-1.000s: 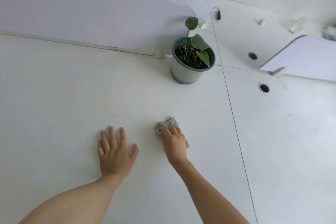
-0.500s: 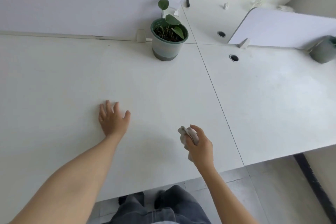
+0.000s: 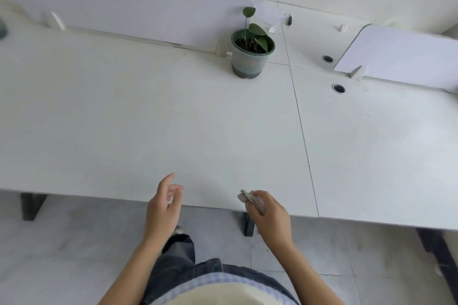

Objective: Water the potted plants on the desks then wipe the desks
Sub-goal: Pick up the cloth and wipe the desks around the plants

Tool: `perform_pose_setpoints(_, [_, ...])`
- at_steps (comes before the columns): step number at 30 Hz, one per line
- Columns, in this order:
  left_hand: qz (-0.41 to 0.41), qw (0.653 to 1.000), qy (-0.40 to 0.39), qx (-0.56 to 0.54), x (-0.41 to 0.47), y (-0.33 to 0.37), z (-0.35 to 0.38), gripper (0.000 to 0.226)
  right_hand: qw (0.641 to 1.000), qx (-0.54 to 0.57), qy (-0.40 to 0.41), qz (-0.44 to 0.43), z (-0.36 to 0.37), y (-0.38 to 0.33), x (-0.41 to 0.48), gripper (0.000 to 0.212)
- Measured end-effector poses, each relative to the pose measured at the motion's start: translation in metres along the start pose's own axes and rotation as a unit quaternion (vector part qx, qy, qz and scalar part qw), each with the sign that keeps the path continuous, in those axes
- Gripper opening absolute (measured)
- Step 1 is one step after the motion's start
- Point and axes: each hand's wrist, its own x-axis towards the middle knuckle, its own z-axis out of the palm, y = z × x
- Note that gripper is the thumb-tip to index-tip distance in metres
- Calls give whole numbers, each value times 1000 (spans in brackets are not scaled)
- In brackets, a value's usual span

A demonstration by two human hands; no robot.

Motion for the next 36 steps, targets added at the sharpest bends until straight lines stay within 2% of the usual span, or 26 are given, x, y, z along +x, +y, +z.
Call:
perform_pose_setpoints(2, [-12,998,-51,25,-27,-9,2,37,999,-6,-31,-28,7,-1,-9,26])
perform_pose_setpoints(4, [-22,996,-66,50,-52,-20,-1,40,997,-10,-61,-56,19,-4,-20,27])
perform_pose_setpoints(7, [-50,996,-40,59,-80,-35,-20,40,989,-18,-105,-101,40,-12,-38,28])
perform_pose_setpoints(13, [-161,982,89,44,-137,-68,-83,34,978,-33,-142,-151,69,-33,-85,28])
perform_pose_setpoints(16, [-191,977,86,45,-157,-90,-106,35,978,-32,-144,-147,87,-43,-110,27])
perform_pose_setpoints(19, [-178,981,56,47,-184,-104,-144,36,982,-17,-145,-121,115,-63,-137,22])
perform_pose_setpoints(21, [-172,981,54,65,-211,-120,-180,35,974,-14,-184,-128,143,-87,-161,17])
perform_pose_setpoints(24, [-217,966,135,39,-260,-150,-237,31,947,-11,-262,-186,188,-127,-205,17])
perform_pose_setpoints(27, [-299,918,260,-5,-304,-184,-283,28,913,-48,-314,-256,221,-161,-239,26])
perform_pose_setpoints(29, [-333,890,311,-11,-324,-201,-304,28,907,-59,-318,-271,233,-175,-251,26])
perform_pose_setpoints(32, [-339,879,334,-37,-329,-214,-321,28,909,-68,-298,-282,245,-192,-257,25])
perform_pose_setpoints(36, [-329,897,290,-49,-315,-222,-325,29,899,-69,-316,-296,272,-219,-256,24])
